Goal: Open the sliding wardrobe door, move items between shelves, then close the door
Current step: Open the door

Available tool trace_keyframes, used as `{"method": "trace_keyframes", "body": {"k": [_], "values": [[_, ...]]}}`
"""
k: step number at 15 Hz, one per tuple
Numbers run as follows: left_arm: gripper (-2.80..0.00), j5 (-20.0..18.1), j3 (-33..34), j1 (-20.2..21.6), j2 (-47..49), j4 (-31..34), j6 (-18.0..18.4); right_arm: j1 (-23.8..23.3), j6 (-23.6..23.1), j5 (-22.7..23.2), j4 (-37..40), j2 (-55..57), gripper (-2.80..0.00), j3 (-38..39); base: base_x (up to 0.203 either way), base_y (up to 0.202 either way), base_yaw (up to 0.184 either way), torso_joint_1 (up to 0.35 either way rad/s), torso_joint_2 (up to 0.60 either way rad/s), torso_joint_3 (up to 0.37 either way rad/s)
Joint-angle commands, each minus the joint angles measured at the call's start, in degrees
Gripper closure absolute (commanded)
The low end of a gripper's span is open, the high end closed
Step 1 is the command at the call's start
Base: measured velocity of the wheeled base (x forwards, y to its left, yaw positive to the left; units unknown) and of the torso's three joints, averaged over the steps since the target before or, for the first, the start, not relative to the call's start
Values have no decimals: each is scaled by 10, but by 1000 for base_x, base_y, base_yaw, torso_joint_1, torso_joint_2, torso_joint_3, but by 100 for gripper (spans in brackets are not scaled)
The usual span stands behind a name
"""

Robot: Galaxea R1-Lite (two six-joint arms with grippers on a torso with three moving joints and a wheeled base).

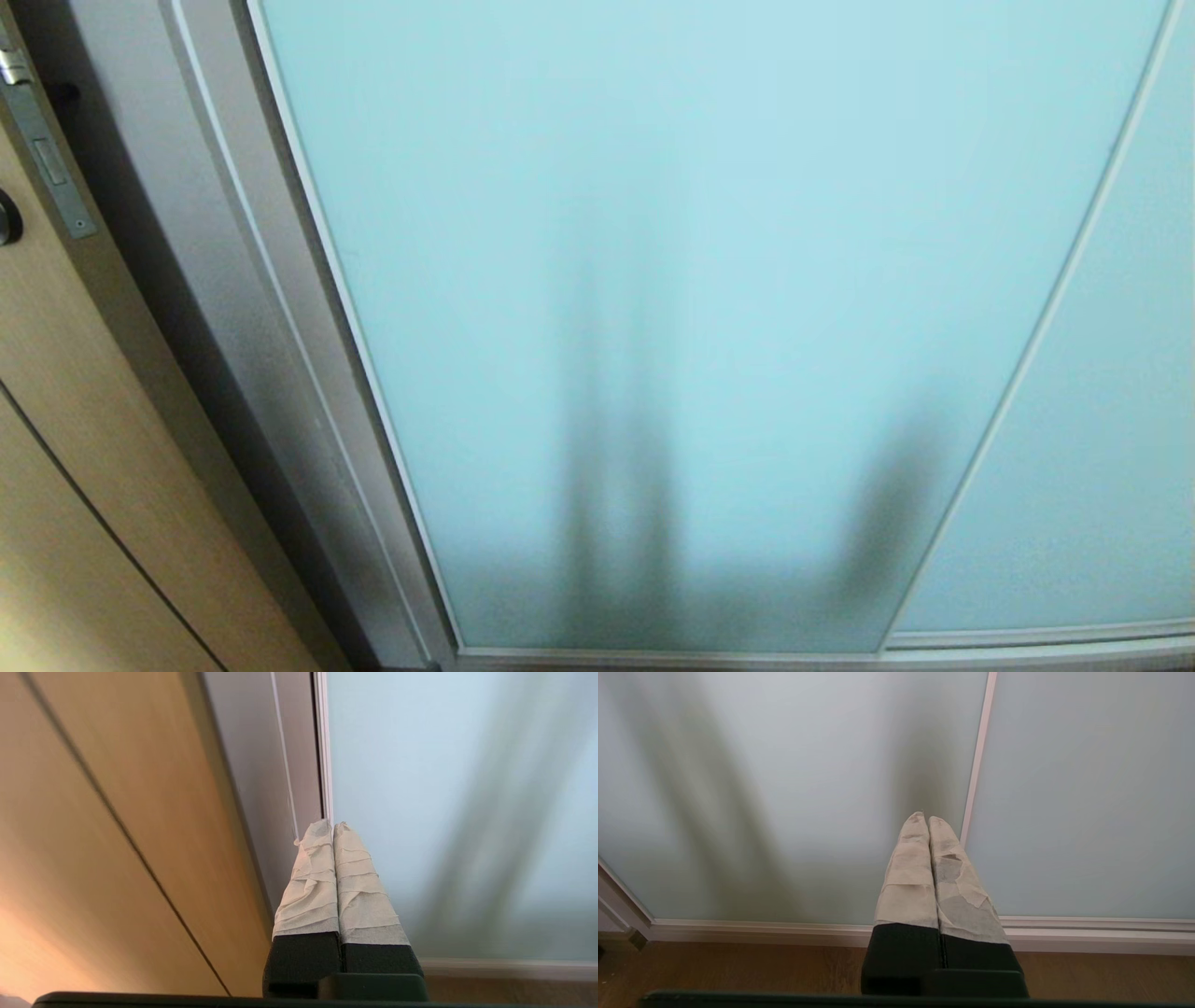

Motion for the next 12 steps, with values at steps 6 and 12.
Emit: {"method": "trace_keyframes", "body": {"k": [6,12], "values": [[0,108,-240,2,357,88,26,0,0,0,0,1,0,1,0,0,0,0,0,0],[0,114,-289,2,450,94,31,0,0,0,0,1,0,1,0,0,0,0,0,0]]}}
